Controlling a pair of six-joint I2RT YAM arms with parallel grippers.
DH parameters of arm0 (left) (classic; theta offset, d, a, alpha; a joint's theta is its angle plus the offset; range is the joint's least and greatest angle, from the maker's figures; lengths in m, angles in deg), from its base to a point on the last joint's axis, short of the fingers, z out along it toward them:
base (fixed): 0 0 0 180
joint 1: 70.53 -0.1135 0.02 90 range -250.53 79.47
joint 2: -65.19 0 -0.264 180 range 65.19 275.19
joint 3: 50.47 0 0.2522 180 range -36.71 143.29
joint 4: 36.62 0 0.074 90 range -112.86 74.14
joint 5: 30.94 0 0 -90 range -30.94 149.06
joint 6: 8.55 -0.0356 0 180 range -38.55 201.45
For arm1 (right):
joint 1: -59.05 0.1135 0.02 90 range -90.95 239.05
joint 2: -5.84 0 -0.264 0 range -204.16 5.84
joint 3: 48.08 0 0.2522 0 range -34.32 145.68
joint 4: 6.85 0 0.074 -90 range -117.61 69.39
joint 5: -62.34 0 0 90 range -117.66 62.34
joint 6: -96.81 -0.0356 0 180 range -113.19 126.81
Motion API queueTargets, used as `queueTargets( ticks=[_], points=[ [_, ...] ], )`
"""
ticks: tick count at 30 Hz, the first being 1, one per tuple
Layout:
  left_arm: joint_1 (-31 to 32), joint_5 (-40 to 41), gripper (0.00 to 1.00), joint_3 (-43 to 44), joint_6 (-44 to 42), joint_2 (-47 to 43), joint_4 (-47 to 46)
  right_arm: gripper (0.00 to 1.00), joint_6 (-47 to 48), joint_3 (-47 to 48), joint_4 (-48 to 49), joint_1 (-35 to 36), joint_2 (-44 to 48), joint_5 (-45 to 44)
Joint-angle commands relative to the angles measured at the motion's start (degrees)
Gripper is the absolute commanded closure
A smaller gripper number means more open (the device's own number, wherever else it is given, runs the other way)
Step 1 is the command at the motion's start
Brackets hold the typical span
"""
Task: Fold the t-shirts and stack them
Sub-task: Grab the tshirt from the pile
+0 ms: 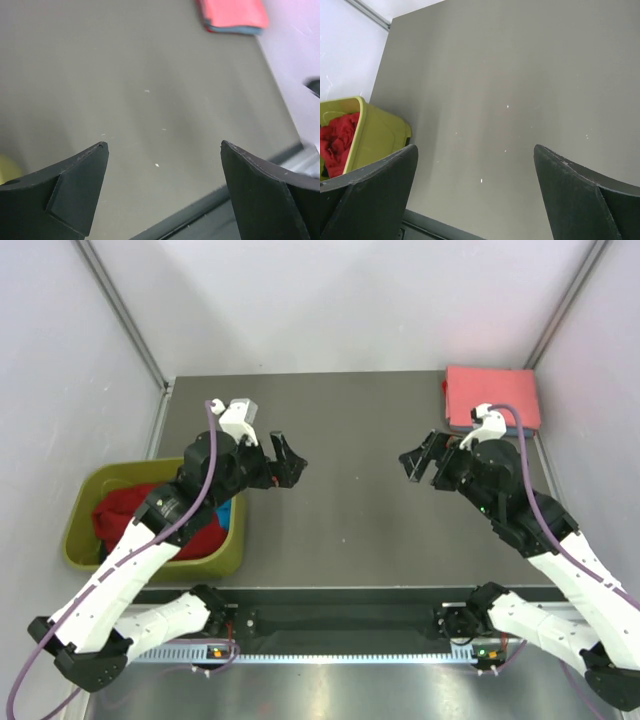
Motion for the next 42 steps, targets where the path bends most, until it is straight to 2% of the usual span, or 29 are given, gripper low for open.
queueTargets(
  ticks=[1, 3, 7, 9, 10, 12, 13, 16, 18, 20, 21, 22, 24, 26, 30, 34, 39, 42],
  points=[
    [-0.10, 10.92, 0.02, 2.58, 3.71, 1.15, 2.27, 0.00, 0.71, 0.23, 0.95, 0.40, 1.56, -0.87],
    [-0.18, 16.53, 0.02, 5.04, 3.81, 2.64, 5.87, 0.00, 0.45, -0.30, 1.13, 0.40, 1.56, -0.96],
    [-2.28, 21.91, 0.03, 14.52, 6.26, 7.38, 12.73, 0.00, -0.61, -0.83, -0.45, 0.40, 1.21, -4.47],
    [-4.39, 25.52, 0.14, 17.08, 7.93, 8.27, 16.84, 0.00, 0.09, -0.30, -1.15, 0.40, 0.68, -5.18],
    [-7.97, 27.80, 0.20, 19.18, 9.68, 8.54, 18.00, 0.00, 0.61, -0.21, -1.24, 0.31, 0.60, -5.18],
    [-14.12, 26.42, 0.27, 20.78, 10.40, 8.71, 20.11, 0.00, 2.37, -0.21, -0.81, 0.40, 0.59, -4.22],
    [-21.21, 24.41, 0.27, 21.74, 10.49, 8.98, 21.95, 0.00, 2.81, -0.56, -0.54, 0.31, 0.59, -4.13],
    [-32.21, 19.48, 0.29, 23.68, 11.62, 11.69, 27.73, 0.00, 3.87, -1.35, 0.42, 0.31, 1.12, -4.13],
    [-36.11, 20.25, 0.33, 23.51, 12.50, 13.01, 29.87, 0.00, 4.57, -1.71, 0.95, 0.31, 1.47, -3.25],
    [-41.04, 25.50, 0.34, 20.80, 17.41, 13.20, 33.28, 0.00, 5.19, -1.88, 1.39, 0.23, 1.91, -1.67],
    [-43.84, 32.06, 0.34, 18.61, 23.61, 13.72, 35.13, 0.00, 5.62, -2.23, 2.00, 0.31, 2.09, -1.14],
    [-45.43, 35.00, 0.33, 17.20, 26.19, 13.99, 36.63, 0.00, 5.80, -2.50, 2.36, 0.23, 2.26, -0.53],
    [-49.73, 39.22, 0.31, 13.60, 30.33, 14.25, 38.31, 0.00, 6.24, -3.37, 3.76, 0.23, 2.79, 1.58],
    [-51.42, 42.22, 0.28, 10.61, 32.80, 13.90, 36.57, 0.00, 6.24, -3.73, 4.29, 0.22, 3.05, 3.77],
    [-57.56, 39.17, 0.28, 1.57, 35.01, 11.10, 29.56, 0.00, 6.51, -3.64, 4.38, 0.22, 2.27, 5.81],
    [-63.54, 32.33, 0.29, -5.04, 34.84, 10.38, 23.66, 0.00, 6.77, -2.76, 3.42, 0.31, 1.12, 6.25],
    [-64.61, 32.91, 0.28, -9.17, 39.21, 13.45, 25.48, 0.00, 5.98, -2.50, 3.33, 0.31, 0.15, 6.25],
    [-64.70, 32.83, 0.30, -12.33, 38.97, 14.51, 21.71, 0.00, 5.89, -2.32, 3.06, 0.31, -0.11, 6.34]
  ],
)
